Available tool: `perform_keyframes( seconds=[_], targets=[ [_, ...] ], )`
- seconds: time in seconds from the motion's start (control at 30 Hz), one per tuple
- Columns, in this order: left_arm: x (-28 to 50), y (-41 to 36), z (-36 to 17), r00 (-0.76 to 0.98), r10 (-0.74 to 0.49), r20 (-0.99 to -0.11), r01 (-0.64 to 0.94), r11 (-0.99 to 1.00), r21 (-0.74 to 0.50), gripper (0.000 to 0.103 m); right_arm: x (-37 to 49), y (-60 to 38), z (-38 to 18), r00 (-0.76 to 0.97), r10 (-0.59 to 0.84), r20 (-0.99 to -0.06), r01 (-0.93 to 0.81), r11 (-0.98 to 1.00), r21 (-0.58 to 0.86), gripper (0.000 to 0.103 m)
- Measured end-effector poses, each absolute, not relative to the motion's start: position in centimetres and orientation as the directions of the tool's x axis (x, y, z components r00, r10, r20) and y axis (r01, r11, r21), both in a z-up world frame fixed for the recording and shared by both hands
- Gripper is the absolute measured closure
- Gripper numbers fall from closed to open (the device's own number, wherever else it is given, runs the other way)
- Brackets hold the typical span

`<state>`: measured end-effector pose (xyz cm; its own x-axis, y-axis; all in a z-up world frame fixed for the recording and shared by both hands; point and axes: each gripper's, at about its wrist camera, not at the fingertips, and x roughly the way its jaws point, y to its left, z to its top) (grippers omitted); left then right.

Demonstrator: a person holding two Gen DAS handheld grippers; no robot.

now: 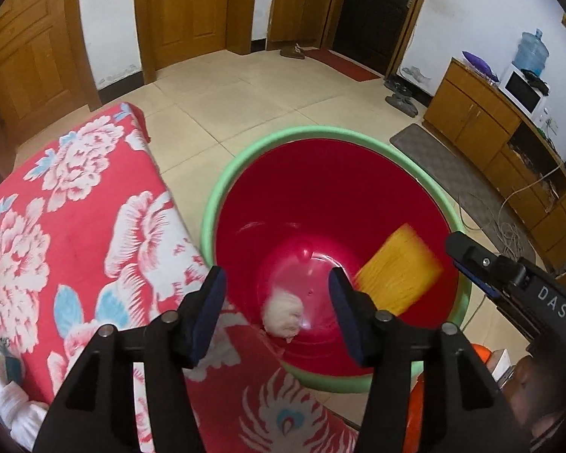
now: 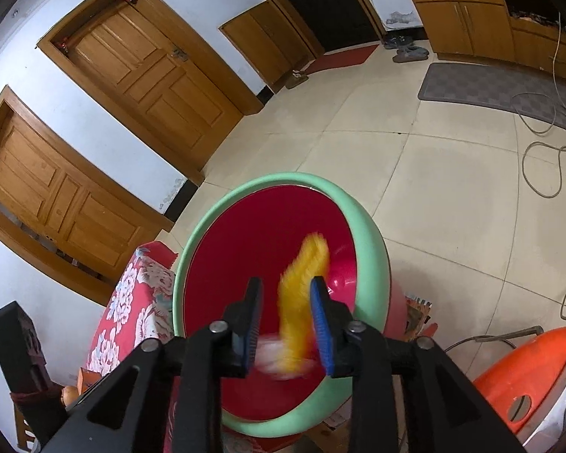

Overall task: Collect trash
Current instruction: 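Carry tissue and foam net to red bucket and open both tools, then return both tools to the table over the remaining trash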

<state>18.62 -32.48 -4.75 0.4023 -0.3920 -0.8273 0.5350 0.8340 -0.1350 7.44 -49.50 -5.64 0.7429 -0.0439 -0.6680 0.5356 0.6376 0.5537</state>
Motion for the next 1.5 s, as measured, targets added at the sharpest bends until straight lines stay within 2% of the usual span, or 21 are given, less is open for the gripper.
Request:
perform_keyframes(
  seconds=[0.03, 0.17, 0.3, 0.43, 0.53, 0.8, 1.13, 1.33, 1.5],
  targets=[
    [18.6, -32.2, -4.6, 0.404, -0.39, -0.827, 0.527, 0.839, -0.138, 0.04, 7.4, -49.5, -5.6, 0.746, -0.037, -0.665, 0.53, 0.639, 0.558, 0.069],
    [18.1, -30.7, -3.8, 0.413, -0.397, -0.82, 0.512, 0.846, -0.152, 0.039, 7.3, -49.0, -5.0, 0.753, -0.02, -0.658, 0.51, 0.65, 0.563, 0.067],
    [17.3, -28.9, -2.0, 0.446, -0.405, -0.798, 0.48, 0.861, -0.168, 0.04, 6.7, -48.1, -4.1, 0.751, -0.013, -0.66, 0.505, 0.655, 0.562, 0.058],
    [16.2, -25.9, 0.2, 0.492, -0.407, -0.77, 0.46, 0.872, -0.167, 0.039, 5.9, -46.2, -2.6, 0.752, -0.015, -0.659, 0.484, 0.692, 0.536, 0.057],
    [15.5, -23.6, 1.5, 0.536, -0.371, -0.759, 0.424, 0.895, -0.138, 0.039, 5.6, -44.5, -1.7, 0.756, -0.005, -0.655, 0.457, 0.72, 0.522, 0.052],
    [13.8, -15.4, 2.8, 0.596, -0.284, -0.751, 0.303, 0.946, -0.117, 0.039, 6.0, -37.9, -0.2, 0.758, 0.082, -0.647, 0.338, 0.799, 0.498, 0.052],
    [12.7, -4.2, 0.9, 0.627, -0.126, -0.768, 0.1, 0.992, -0.082, 0.039, 7.9, -29.1, 0.4, 0.704, 0.174, -0.689, 0.167, 0.902, 0.399, 0.049],
    [12.7, -0.6, -1.7, 0.594, -0.098, -0.798, 0.037, 0.995, -0.094, 0.039, 10.1, -23.6, -0.2, 0.634, 0.248, -0.733, 0.041, 0.935, 0.352, 0.047],
    [13.3, 1.1, -3.9, 0.567, -0.106, -0.817, 0.0, 0.992, -0.129, 0.041, 12.0, -20.9, -1.7, 0.572, 0.274, -0.773, 0.016, 0.939, 0.344, 0.047]
  ],
)
